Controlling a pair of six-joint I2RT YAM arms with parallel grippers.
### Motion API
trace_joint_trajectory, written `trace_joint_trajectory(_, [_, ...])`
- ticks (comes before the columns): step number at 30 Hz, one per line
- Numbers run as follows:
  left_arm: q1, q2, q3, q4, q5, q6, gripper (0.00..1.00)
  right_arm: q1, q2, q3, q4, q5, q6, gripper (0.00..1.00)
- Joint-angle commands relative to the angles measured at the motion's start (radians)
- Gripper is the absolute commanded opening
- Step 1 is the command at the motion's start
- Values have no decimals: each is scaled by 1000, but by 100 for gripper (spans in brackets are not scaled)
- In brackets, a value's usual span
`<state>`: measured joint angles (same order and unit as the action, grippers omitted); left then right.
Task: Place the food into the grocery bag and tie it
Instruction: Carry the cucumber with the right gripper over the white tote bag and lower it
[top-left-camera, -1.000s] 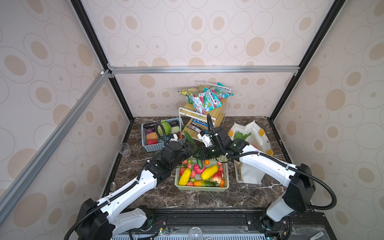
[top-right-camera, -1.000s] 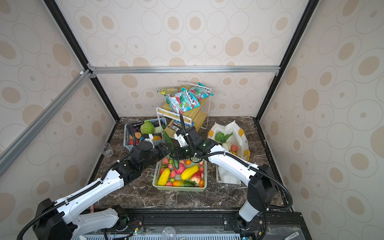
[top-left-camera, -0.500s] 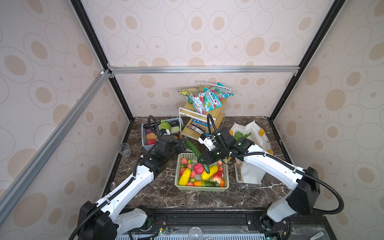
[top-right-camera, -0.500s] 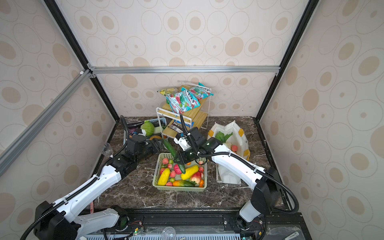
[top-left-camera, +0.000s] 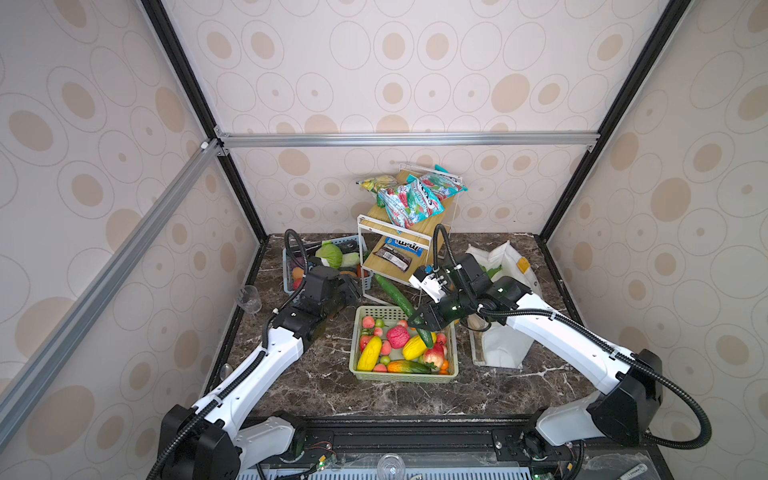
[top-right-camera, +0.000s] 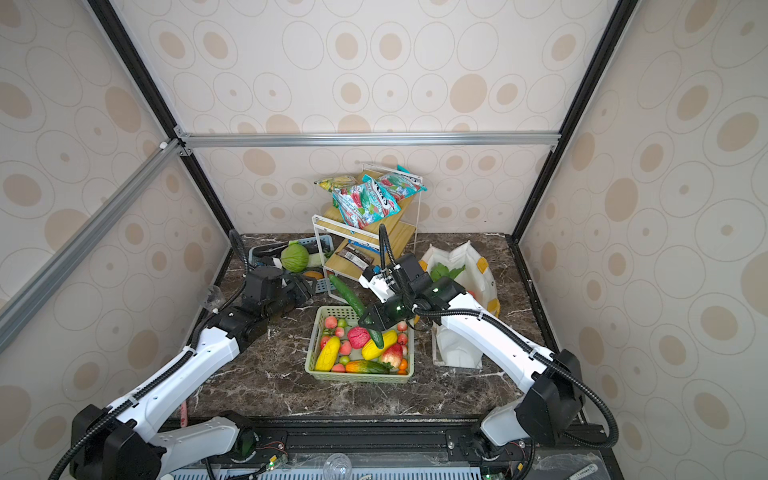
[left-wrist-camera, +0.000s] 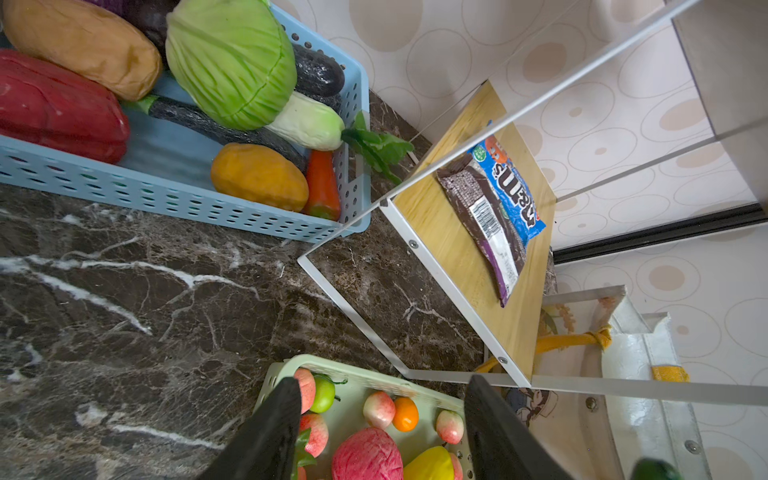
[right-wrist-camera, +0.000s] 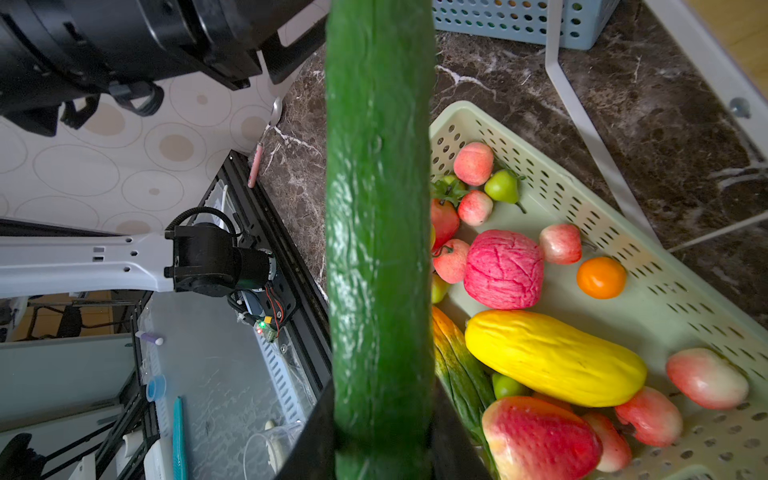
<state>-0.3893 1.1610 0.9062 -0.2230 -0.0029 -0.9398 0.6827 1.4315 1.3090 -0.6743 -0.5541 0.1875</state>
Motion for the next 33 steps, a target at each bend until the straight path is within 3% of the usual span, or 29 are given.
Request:
trace_joint_trajectory(1, [19,12,-7,-4,3,22,63,-9,-40,-14,-14,-38,-47,23])
trace_joint_trajectory(17, [60,52,-49,35,26,22,64,-61,-131,-40,68,-41,-49,22])
trace_joint_trajectory(33, [62,68,-70,49,27,23,64,-274,-296,-126,122,50,15,20])
